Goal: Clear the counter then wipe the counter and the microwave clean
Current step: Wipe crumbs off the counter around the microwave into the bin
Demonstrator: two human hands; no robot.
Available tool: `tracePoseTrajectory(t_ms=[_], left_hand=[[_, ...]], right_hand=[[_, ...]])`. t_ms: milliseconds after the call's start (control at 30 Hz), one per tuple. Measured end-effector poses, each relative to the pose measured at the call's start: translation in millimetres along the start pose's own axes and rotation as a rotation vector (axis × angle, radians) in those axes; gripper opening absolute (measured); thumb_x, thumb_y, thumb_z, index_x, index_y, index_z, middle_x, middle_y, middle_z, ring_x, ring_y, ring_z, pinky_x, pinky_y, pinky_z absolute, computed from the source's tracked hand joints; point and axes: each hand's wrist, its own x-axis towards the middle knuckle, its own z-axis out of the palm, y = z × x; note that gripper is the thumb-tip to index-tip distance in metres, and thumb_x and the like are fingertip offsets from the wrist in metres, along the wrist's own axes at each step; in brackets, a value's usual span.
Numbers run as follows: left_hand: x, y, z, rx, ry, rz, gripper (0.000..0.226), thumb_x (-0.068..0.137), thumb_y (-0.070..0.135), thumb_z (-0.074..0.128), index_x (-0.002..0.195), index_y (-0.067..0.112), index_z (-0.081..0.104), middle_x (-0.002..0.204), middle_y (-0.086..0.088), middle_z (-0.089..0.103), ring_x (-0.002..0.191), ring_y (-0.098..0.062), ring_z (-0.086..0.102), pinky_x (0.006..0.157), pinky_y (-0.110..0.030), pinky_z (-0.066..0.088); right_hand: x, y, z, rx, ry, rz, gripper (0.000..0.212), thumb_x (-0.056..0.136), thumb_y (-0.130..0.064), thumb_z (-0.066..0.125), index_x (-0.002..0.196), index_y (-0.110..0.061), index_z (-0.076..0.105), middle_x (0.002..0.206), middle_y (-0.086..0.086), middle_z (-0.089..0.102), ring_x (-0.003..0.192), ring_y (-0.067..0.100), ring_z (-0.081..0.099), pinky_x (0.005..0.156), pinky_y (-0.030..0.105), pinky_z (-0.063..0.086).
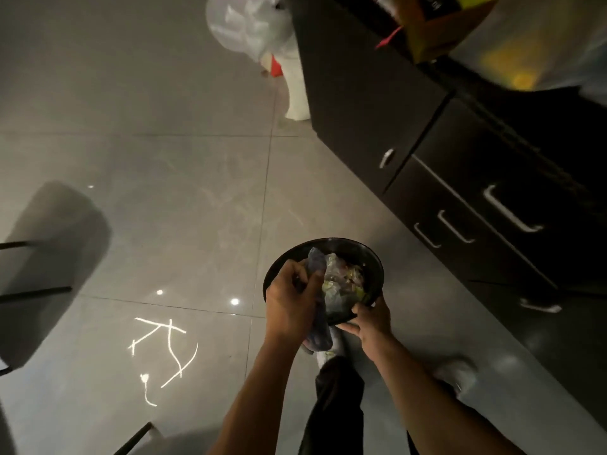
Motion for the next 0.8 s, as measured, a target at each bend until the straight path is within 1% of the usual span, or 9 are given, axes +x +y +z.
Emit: tracePoseTrajectory(t_ms=[100,233,333,433,533,600,633,733,800], left_hand=[[41.5,-48.1,10.5,-0.037,0.058,-0.014,0.032,0.091,0.017,0.074,0.073,0.007,0.050,0.072,-0.012,0.061,0.063,-0.002,0.056,0.057,-0.019,0.047],[69.8,-106.8,25.0,-0.071,0.106,-0.049,0.033,0.091,0.014,0.074,0.071,0.013,0.048,0.065,0.009,0.060,0.072,0.003,0.061,0.061,-0.014,0.048],[80.6,-140.0,38.4,-0.052,0.104,-0.076,0.031,0.091,0.018,0.074,0.073,0.010,0.050,0.069,0.004,0.062,0.071,-0.004,0.064,0.062,-0.017,0.051],[83.4,-151.2,48.3,-0.063,0.125,-0.111,0.031,0.092,0.017,0.074,0.073,0.012,0.050,0.067,0.005,0.060,0.061,-0.001,0.060,0.058,-0.016,0.050],[80.1,-140.2,51.4,-0.083,0.105,-0.116,0.025,0.092,0.016,0.073,0.080,0.009,0.052,0.066,0.010,0.063,0.063,0.000,0.063,0.059,-0.013,0.049],[73.5,-123.2,48.6,-0.145,0.069,-0.098,0.022,0.094,0.015,0.070,0.087,0.003,0.053,0.071,0.013,0.068,0.064,-0.002,0.067,0.060,-0.015,0.052],[69.7,-112.0,45.3,-0.186,0.049,-0.091,0.022,0.094,0.015,0.069,0.091,0.001,0.053,0.076,0.010,0.071,0.067,-0.005,0.069,0.061,-0.017,0.055],[53.1,-65.9,31.8,-0.299,-0.058,-0.081,0.021,0.094,0.020,0.068,0.097,0.004,0.056,0.085,-0.010,0.072,0.079,-0.024,0.074,0.067,-0.028,0.060],[37.7,-25.3,23.9,-0.288,-0.147,-0.023,0.020,0.095,0.029,0.069,0.093,0.011,0.060,0.086,-0.009,0.071,0.081,-0.026,0.073,0.071,-0.033,0.060]], right_hand=[[76.5,16.0,30.6,-0.076,-0.029,-0.046,0.066,0.088,0.008,0.048,0.142,-0.031,0.046,0.142,0.010,0.049,0.122,0.042,0.054,0.067,0.051,0.062],[145.9,32.4,53.8,-0.167,-0.089,-0.144,0.064,0.085,0.004,0.049,0.139,-0.030,0.049,0.136,0.010,0.055,0.114,0.033,0.060,0.063,0.044,0.062],[179.9,35.6,63.6,-0.198,-0.176,-0.186,0.062,0.087,0.004,0.054,0.138,-0.031,0.050,0.134,0.008,0.057,0.114,0.030,0.061,0.067,0.049,0.063],[195.1,34.0,78.8,-0.216,-0.218,-0.230,0.062,0.088,-0.002,0.063,0.141,-0.031,0.049,0.129,0.003,0.056,0.114,0.024,0.059,0.076,0.054,0.061],[177.0,30.5,84.3,-0.378,-0.188,-0.283,0.064,0.080,-0.042,0.068,0.138,-0.040,0.044,0.135,0.005,0.059,0.119,0.025,0.061,0.089,0.053,0.058],[143.1,22.2,78.8,-0.488,-0.175,-0.295,0.072,0.083,-0.062,0.058,0.146,-0.034,0.037,0.145,0.009,0.053,0.127,0.028,0.056,0.102,0.051,0.050],[122.1,15.1,73.6,-0.502,-0.191,-0.303,0.074,0.085,-0.068,0.052,0.147,-0.029,0.039,0.145,0.007,0.053,0.129,0.026,0.054,0.106,0.050,0.047],[33.8,-20.7,57.5,-0.285,-0.390,-0.158,0.073,0.081,-0.081,0.046,0.134,-0.033,0.058,0.132,-0.002,0.066,0.122,0.017,0.062,0.107,0.046,0.046],[-24.3,-44.6,41.1,-0.159,-0.502,-0.123,0.072,0.079,-0.084,0.044,0.129,-0.035,0.062,0.126,-0.005,0.069,0.120,0.014,0.064,0.105,0.041,0.048]])
